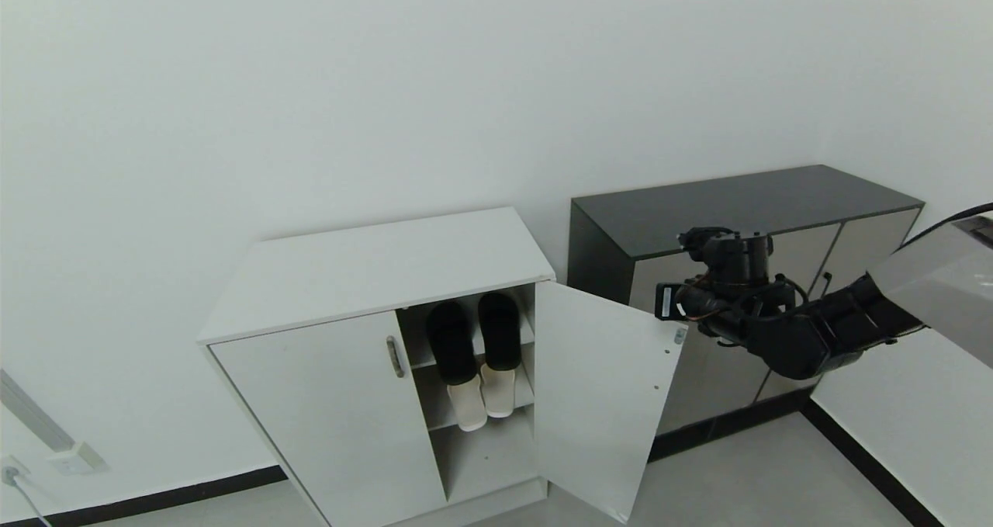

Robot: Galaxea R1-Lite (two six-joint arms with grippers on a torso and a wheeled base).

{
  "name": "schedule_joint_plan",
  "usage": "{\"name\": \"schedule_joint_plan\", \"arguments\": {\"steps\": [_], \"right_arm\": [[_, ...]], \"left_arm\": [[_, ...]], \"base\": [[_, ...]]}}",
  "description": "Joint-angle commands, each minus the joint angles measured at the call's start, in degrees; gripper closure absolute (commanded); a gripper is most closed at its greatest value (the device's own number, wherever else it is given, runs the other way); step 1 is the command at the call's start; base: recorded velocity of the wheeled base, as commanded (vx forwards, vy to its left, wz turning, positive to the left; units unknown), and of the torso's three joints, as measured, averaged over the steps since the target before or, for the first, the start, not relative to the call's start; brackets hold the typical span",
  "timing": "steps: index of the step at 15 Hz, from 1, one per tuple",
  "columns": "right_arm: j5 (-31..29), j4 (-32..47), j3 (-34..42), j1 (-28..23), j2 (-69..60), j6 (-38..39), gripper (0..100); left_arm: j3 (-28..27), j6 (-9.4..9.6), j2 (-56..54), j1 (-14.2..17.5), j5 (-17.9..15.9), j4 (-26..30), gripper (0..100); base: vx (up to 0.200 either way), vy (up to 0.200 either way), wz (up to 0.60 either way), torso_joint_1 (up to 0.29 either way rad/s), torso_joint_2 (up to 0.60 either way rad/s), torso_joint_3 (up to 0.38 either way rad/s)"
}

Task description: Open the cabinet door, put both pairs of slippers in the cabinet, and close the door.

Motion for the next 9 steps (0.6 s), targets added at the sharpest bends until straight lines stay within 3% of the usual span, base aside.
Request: {"name": "schedule_joint_plan", "arguments": {"steps": [1,9], "right_arm": [[0.03,-0.05,-1.24,-0.52,3.45,0.02,100],[0.03,-0.05,-2.47,-0.52,6.00,0.02,100]], "left_arm": [[0.01,-0.01,0.07,0.01,-0.02,0.01,100],[0.01,-0.01,0.07,0.01,-0.02,0.01,100]], "base": [[0.000,0.000,0.00,0.000,0.00,0.000],[0.000,0.000,0.00,0.000,0.00,0.000]]}}
